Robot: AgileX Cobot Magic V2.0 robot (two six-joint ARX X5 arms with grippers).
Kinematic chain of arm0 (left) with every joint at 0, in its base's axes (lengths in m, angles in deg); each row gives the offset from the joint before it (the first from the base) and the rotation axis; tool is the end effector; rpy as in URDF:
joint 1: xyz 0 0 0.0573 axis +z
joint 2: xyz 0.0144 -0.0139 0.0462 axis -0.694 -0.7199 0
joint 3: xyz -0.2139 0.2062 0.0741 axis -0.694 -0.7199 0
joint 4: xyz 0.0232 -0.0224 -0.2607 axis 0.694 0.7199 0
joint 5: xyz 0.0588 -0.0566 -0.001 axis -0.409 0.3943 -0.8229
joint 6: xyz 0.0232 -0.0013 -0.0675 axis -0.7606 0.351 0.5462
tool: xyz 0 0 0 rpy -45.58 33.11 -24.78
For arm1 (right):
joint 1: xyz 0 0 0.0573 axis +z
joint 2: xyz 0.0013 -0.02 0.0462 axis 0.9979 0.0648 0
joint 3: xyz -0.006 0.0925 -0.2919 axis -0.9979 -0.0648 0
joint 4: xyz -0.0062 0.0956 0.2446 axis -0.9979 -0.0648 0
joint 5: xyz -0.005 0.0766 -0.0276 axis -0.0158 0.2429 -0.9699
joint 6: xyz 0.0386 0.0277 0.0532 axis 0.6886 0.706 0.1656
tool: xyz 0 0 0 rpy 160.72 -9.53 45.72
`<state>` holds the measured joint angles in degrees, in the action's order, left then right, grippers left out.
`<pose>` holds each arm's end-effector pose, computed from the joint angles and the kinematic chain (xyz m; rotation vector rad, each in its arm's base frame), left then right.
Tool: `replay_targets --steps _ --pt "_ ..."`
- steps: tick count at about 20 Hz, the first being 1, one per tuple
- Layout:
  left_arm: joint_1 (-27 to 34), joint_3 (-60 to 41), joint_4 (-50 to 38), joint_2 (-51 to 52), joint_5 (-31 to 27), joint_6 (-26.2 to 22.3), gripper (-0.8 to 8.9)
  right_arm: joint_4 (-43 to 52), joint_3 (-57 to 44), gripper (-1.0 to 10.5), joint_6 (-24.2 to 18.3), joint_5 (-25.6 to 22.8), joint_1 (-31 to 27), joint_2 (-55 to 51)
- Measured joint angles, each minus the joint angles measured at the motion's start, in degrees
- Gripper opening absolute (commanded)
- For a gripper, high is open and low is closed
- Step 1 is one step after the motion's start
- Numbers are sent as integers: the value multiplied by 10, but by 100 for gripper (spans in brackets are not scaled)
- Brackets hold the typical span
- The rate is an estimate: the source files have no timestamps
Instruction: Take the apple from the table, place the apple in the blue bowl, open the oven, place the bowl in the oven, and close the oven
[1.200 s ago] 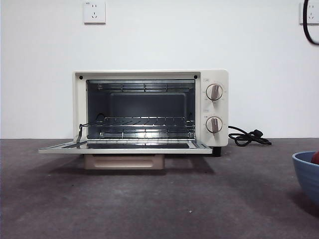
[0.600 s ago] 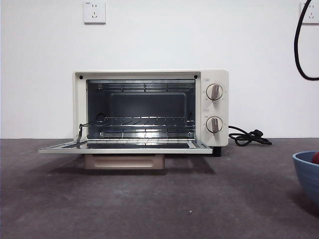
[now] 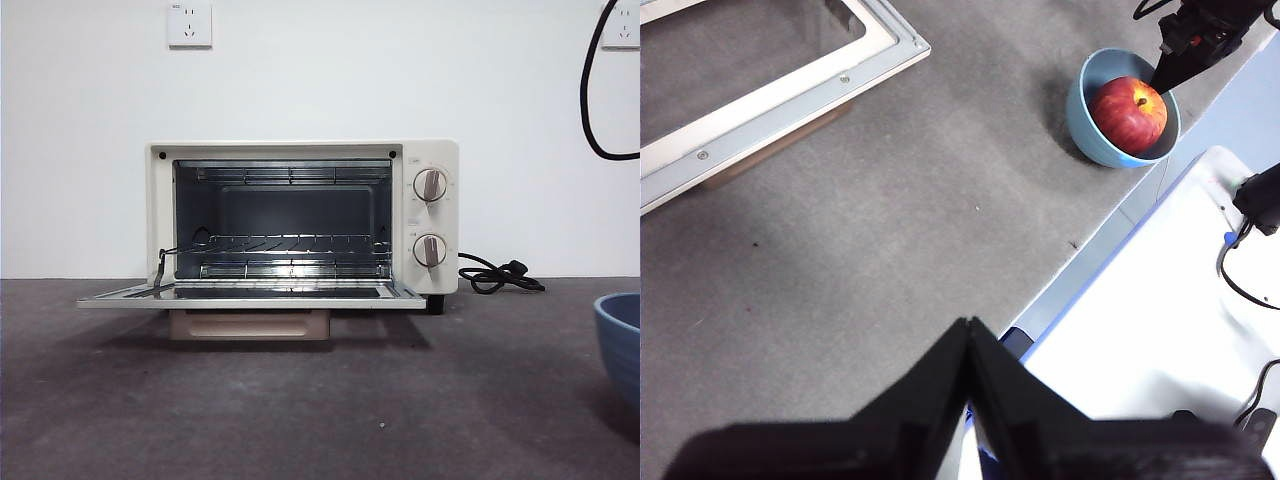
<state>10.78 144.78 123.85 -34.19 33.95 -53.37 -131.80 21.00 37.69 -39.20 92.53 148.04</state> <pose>0.0988 -0.0848 0.3646 0.0687 0.8763 -0.8161 0.1889 0.0284 0.2074 0.1306 1.6359 0.0769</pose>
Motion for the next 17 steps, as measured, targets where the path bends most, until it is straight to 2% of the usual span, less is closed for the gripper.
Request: replay_targets --steps 4,8,11,17 --pt "0 0 -2 0 0 0 -5 -5 25 -12 8 24 1 0" --pt "0 0 -3 0 0 0 -5 -31 118 -13 19 27 1 1" --pt "0 0 -3 0 0 0 -5 -50 195 -12 24 69 5 7" --pt "0 0 -4 -1 0 0 -5 -54 322 -12 65 76 76 105"
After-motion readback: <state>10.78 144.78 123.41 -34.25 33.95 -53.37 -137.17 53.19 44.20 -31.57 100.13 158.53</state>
